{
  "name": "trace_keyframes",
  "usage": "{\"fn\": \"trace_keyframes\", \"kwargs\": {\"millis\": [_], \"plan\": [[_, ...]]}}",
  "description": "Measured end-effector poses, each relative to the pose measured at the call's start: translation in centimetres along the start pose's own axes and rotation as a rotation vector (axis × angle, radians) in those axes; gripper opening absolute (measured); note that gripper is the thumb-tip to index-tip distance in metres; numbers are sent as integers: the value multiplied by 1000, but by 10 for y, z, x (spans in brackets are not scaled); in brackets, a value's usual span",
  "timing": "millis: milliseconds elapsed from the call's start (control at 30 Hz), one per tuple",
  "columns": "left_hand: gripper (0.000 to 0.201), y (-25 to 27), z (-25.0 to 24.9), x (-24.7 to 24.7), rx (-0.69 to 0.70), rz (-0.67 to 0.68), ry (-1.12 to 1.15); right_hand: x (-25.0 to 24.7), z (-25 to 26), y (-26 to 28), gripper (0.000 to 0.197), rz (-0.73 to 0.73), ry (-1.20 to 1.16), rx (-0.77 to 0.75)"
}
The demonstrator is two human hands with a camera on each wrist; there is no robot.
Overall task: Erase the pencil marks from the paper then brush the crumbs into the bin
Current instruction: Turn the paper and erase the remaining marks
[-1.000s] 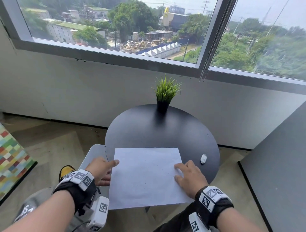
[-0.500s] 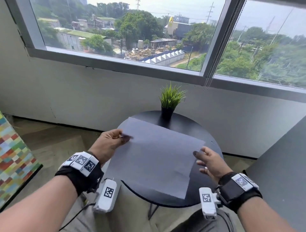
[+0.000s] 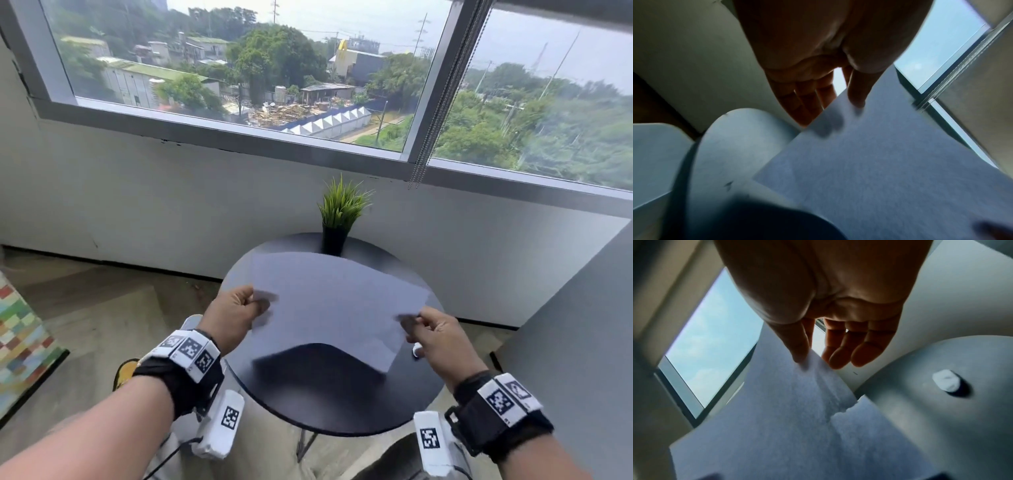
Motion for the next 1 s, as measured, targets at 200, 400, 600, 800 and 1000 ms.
{"fn": "trace_keyframes", "kwargs": {"millis": [200, 400, 600, 800, 1000], "plan": [[47, -13, 25, -13, -51, -9, -159, 1, -12, -17, 13, 3, 88, 24], [13, -7, 23, -9, -155, -1, -263, -18, -26, -36, 10, 29, 136, 105], [34, 0, 54, 11, -274, 66, -524, -40, -86, -41, 15, 55, 603, 295], [66, 9, 61, 15, -184, 88, -722, -24, -108, -35, 31, 149, 832, 322], [69, 31, 68, 36, -36, 432, -1227, -22, -106, -43, 10, 126, 904, 306]]}}
Point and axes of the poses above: each hand's wrist, its own y-axis away from the middle knuckle, its own x-axis out of the palm, z = x × y, the point moved 4 cm from there along -y, towards the middle knuckle, and after that the axes turned 2 degrees about z, right-handed, at the moved point
